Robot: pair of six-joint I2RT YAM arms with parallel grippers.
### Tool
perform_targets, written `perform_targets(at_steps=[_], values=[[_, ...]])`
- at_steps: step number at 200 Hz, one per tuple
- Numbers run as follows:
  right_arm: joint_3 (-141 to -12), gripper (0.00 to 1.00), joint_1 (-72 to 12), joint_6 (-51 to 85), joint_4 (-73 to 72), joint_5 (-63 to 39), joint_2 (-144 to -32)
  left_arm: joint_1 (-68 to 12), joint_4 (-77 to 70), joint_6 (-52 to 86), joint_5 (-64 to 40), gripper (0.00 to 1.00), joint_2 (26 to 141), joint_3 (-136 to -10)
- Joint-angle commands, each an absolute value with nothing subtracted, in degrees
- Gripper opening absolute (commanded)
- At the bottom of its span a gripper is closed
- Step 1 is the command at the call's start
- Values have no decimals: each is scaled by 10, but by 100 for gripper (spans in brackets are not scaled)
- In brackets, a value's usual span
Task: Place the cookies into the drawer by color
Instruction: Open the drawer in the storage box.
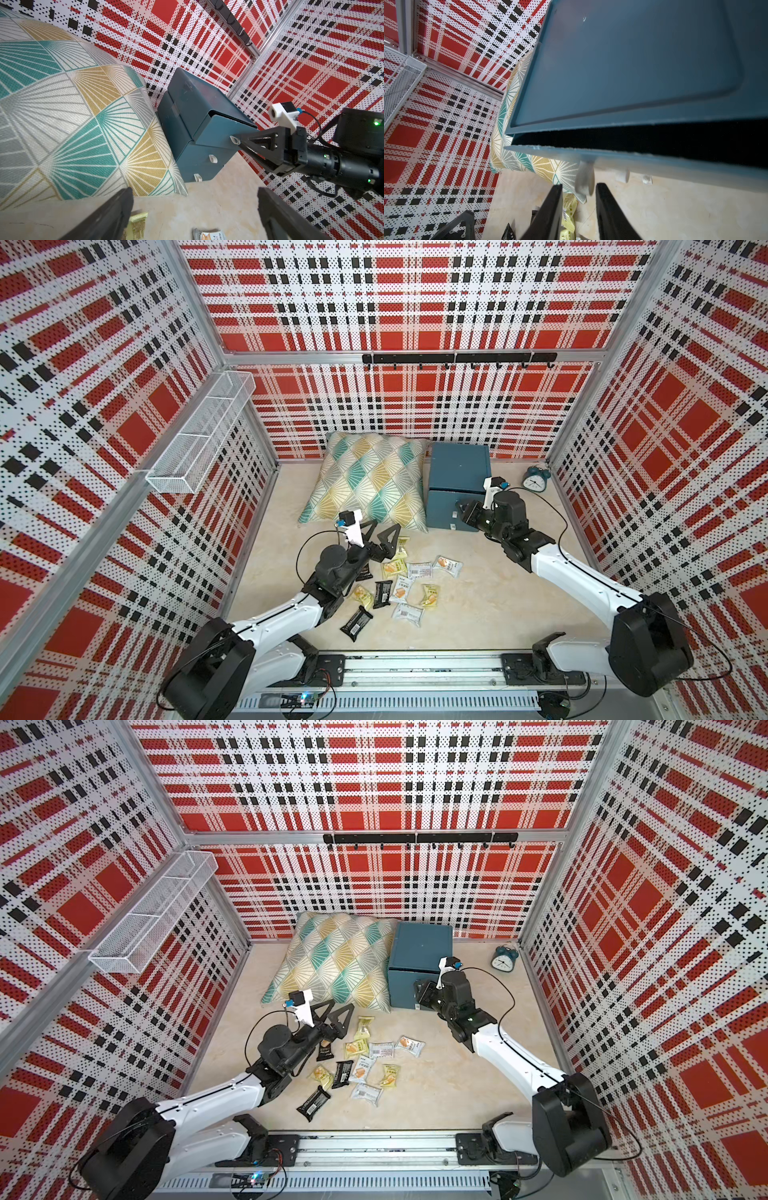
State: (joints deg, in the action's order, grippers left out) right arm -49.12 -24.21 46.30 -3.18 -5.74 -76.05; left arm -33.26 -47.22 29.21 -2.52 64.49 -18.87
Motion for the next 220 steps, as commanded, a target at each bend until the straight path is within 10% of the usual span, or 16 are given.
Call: perform_targets(at_steps=[1, 64, 112, 220], values=[[-518, 31, -246, 458, -31, -43, -784, -338, -484, 281, -19, 99, 638, -183], [-549, 26, -245, 449, -2, -15, -820, -343, -482, 279, -17, 99, 636, -183], [-541, 0, -248, 450, 3, -16, -817, -345, -479, 276, -12, 99, 627, -182], [-420, 0, -357, 480, 67, 68, -656, -349, -474, 273, 15, 99, 604, -172]])
